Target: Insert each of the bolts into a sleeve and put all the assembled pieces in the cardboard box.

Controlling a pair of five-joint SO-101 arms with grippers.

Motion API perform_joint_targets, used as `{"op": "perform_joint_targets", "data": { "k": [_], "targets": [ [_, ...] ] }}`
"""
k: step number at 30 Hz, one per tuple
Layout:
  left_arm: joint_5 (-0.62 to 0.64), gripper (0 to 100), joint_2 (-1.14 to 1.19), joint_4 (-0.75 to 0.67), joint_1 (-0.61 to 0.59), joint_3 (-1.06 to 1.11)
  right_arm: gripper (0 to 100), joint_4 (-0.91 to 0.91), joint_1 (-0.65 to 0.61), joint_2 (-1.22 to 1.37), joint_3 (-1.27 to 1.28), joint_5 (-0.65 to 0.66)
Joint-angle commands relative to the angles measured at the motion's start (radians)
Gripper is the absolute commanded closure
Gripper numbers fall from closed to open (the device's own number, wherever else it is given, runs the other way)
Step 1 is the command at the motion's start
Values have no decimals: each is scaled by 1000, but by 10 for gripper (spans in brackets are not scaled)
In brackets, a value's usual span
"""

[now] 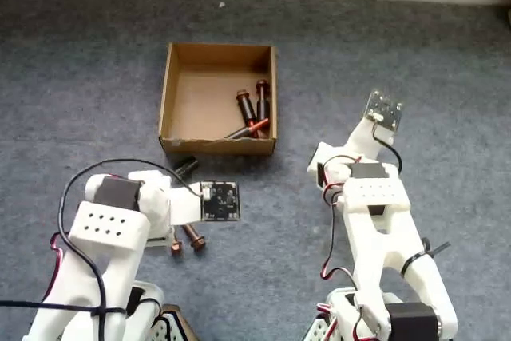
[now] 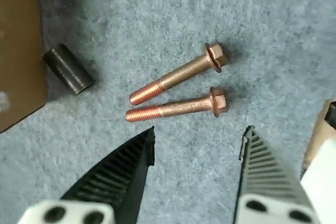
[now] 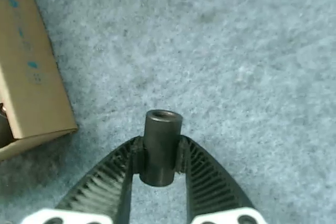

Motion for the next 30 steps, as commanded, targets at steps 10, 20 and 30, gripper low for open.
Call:
{"op": "perform_joint_targets", "data": {
  "k": [10,20,30],
  "targets": [
    [-40,726,7,-310,114,168,994,-21,12,-15,-50,-11],
    [-9,726,10,-373,162,197,994,-21,8,-15,-36,-11],
    [-9,726,394,-425,162,42,994,-21,7,-15,-31,-11]
  ]
}}
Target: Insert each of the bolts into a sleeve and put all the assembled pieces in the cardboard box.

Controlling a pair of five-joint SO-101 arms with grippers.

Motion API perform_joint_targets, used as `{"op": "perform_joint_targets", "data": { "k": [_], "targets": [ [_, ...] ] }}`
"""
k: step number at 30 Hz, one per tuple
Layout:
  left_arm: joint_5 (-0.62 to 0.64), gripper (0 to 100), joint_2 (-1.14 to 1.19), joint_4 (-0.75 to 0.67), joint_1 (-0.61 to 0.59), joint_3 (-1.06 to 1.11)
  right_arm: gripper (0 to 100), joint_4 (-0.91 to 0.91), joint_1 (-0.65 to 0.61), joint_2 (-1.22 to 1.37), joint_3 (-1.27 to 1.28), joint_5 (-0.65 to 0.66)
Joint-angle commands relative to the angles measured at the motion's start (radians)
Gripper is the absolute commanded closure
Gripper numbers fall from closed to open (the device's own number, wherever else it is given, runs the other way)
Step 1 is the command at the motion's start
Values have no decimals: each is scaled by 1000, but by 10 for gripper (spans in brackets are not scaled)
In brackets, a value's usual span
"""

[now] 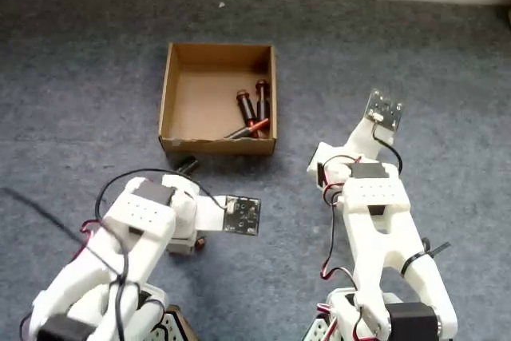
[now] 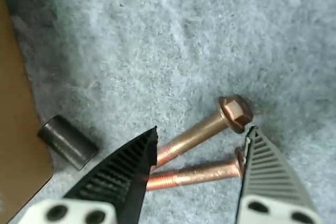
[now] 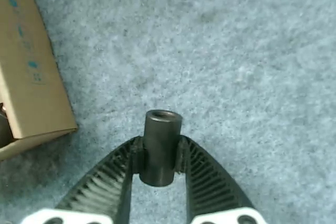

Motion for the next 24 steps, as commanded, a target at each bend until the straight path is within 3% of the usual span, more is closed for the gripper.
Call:
{"op": "perform_joint_targets", "data": {
  "k": [1,6,14,24],
  "targets": [
    [17,726,206,-15,13,-134,994,-21,7,-15,-31,-11],
    [107,775,340,-21,16,-225,994,-21,7,-15,-31,-11],
    [259,989,344,-20,110,-240,994,-21,12,-25,-30,-11],
    [539,995,341,-15,94,-392,994,-19,13,-27,-30,20]
  ]
}}
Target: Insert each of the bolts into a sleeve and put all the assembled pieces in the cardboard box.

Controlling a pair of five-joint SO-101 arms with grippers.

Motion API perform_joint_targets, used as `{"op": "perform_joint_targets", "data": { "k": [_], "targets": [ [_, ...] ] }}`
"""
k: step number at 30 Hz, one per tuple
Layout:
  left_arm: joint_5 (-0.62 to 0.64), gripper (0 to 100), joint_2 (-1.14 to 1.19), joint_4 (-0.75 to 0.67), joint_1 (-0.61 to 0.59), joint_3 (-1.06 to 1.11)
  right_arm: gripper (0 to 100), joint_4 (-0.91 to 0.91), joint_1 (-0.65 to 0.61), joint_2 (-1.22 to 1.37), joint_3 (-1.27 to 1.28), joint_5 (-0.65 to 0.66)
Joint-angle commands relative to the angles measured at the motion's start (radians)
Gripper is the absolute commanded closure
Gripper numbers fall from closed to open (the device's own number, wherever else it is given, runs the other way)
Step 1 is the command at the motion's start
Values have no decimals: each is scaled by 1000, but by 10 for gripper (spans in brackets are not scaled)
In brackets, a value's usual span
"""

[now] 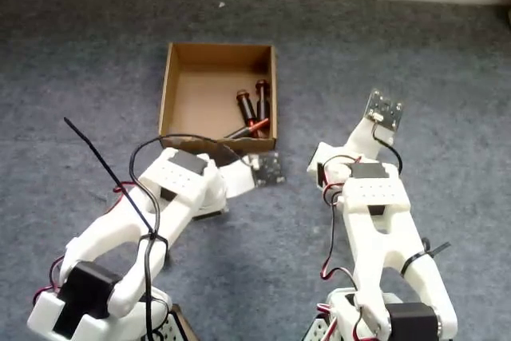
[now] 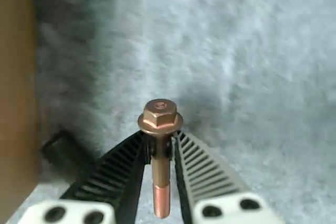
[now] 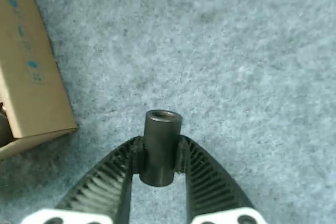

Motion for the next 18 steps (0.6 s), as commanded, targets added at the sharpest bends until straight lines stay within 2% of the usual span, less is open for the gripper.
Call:
{"op": "perform_joint_targets", "data": {
  "k": [1,4,8,10,15,18],
  "targets": [
    [132,995,-7,-9,-18,-114,994,-18,8,-28,-30,55],
    [206,995,-61,-14,-36,-139,994,-18,5,-28,-30,140],
    [324,995,-220,-14,-36,-137,994,-16,-5,-30,-30,160],
    [423,995,-315,-17,-38,-139,994,-15,-30,-56,-27,160],
    [671,995,-501,-60,-51,-137,994,1,-124,-295,99,161],
    [789,995,-555,-60,-58,-143,994,-56,-159,-440,197,161]
  ]
}}
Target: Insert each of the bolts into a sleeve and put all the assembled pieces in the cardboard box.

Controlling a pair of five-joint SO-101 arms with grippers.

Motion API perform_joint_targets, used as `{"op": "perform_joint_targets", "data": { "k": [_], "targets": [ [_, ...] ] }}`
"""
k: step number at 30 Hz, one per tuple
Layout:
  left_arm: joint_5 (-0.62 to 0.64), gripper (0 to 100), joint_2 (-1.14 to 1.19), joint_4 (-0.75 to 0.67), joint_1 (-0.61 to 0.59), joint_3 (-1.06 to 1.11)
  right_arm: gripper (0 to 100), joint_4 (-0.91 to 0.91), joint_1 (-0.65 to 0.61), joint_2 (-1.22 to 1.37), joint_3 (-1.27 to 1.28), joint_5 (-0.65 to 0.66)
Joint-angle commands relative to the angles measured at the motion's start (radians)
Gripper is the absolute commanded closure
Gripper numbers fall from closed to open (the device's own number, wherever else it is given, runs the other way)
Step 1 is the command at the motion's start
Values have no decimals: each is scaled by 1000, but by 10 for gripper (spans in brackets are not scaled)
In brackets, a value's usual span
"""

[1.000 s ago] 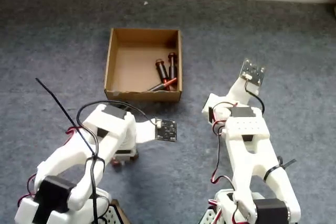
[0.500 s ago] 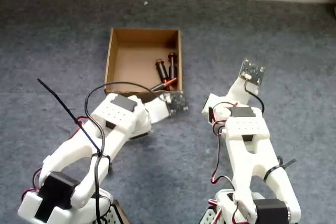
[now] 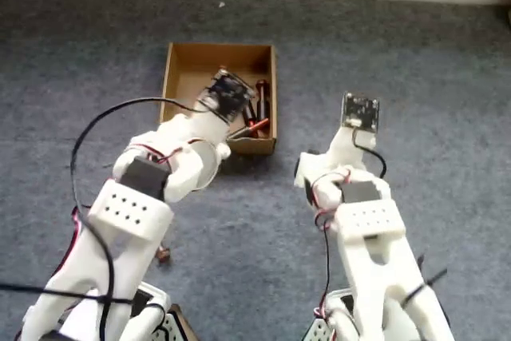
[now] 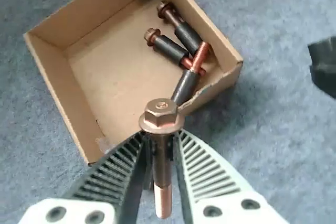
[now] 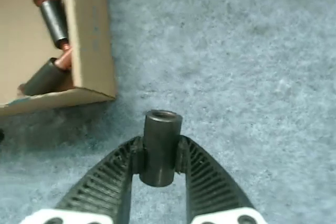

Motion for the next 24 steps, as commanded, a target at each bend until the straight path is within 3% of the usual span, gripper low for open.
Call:
{"op": "perform_joint_targets", "data": {
  "k": [1,9,16,20,24],
  "targets": [
    [181,995,-113,-32,-16,-58,994,-79,-54,-191,85,12],
    [394,995,-186,-176,-10,-51,994,-291,-191,-364,300,193],
    [551,995,-246,-198,-4,-30,994,-590,-269,-513,527,276],
    [566,995,-283,-236,56,44,994,-720,-328,-605,648,327],
    [566,995,-357,-333,107,153,994,-737,-386,-682,710,328]
  ]
}}
